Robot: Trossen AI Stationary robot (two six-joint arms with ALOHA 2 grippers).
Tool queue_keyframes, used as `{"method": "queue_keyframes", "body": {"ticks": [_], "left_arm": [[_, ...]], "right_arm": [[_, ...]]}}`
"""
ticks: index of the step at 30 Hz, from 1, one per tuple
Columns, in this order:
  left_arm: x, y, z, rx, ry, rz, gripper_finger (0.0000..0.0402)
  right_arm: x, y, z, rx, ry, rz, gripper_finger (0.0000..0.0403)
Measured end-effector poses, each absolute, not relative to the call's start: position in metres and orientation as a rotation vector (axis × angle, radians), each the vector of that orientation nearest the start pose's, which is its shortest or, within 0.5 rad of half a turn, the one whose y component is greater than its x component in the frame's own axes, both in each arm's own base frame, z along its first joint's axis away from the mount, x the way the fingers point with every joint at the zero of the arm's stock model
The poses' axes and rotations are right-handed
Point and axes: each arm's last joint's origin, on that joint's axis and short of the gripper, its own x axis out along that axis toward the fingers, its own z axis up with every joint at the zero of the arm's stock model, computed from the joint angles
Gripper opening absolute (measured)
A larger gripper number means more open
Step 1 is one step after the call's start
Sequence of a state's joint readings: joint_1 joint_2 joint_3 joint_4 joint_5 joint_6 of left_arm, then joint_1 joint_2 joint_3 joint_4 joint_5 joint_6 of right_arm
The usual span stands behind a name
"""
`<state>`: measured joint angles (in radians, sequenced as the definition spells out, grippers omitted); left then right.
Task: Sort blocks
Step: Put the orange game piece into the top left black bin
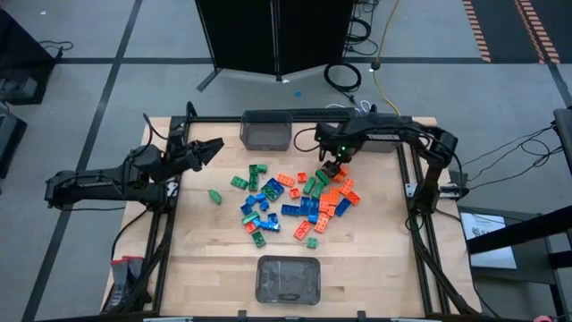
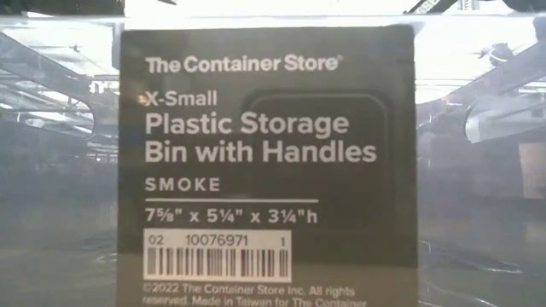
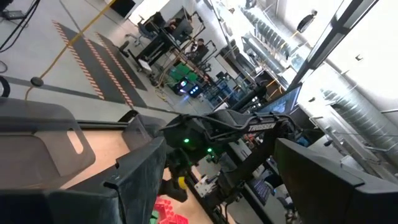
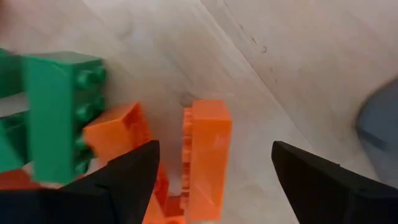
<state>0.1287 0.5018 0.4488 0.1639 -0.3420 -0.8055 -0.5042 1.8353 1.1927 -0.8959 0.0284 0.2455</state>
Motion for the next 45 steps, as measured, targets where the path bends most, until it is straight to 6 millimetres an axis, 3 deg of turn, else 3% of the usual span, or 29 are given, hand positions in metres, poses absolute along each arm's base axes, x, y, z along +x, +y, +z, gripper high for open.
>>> {"method": "queue_keyframes", "body": {"ticks": [5, 11, 17, 23, 29, 33, 36, 42, 45], "left_arm": [[0.129, 0.026, 0.288, -0.801, -0.292, 0.401, 0.0302], [0.129, 0.027, 0.286, -0.799, -0.275, 0.412, 0.0302], [0.129, 0.027, 0.286, -0.799, -0.273, 0.413, 0.0302], [0.129, 0.027, 0.286, -0.798, -0.272, 0.414, 0.0302], [0.129, 0.027, 0.284, -0.797, -0.26, 0.418, 0.0302], [0.131, 0.027, 0.282, -0.794, -0.238, 0.428, 0.0302], [0.133, 0.027, 0.281, -0.793, -0.228, 0.432, 0.0302], [0.135, 0.027, 0.279, -0.792, -0.213, 0.439, 0.0302], [0.136, 0.027, 0.278, -0.793, -0.211, 0.44, 0.0302]], "right_arm": [[0.281, -0.162, 0.153, 0.575, 1.488, -0.622, 0.0234], [0.281, -0.163, 0.15, 0.575, 1.494, -0.62, 0.007], [0.286, -0.165, 0.158, 0.565, 1.454, -0.62, 0.007], [0.306, -0.174, 0.222, 0.528, 1.192, -0.623, 0.007], [0.335, -0.19, 0.306, 0.469, 0.699, -0.595, 0.007], [0.355, -0.199, 0.337, 0.453, 0.442, -0.516, 0.007], [0.371, -0.207, 0.332, 0.487, 0.38, -0.5, 0.007], [0.404, -0.224, 0.284, 0.609, 0.455, -0.464, 0.007], [0.412, -0.228, 0.273, 0.657, 0.467, -0.484, 0.007]]}}
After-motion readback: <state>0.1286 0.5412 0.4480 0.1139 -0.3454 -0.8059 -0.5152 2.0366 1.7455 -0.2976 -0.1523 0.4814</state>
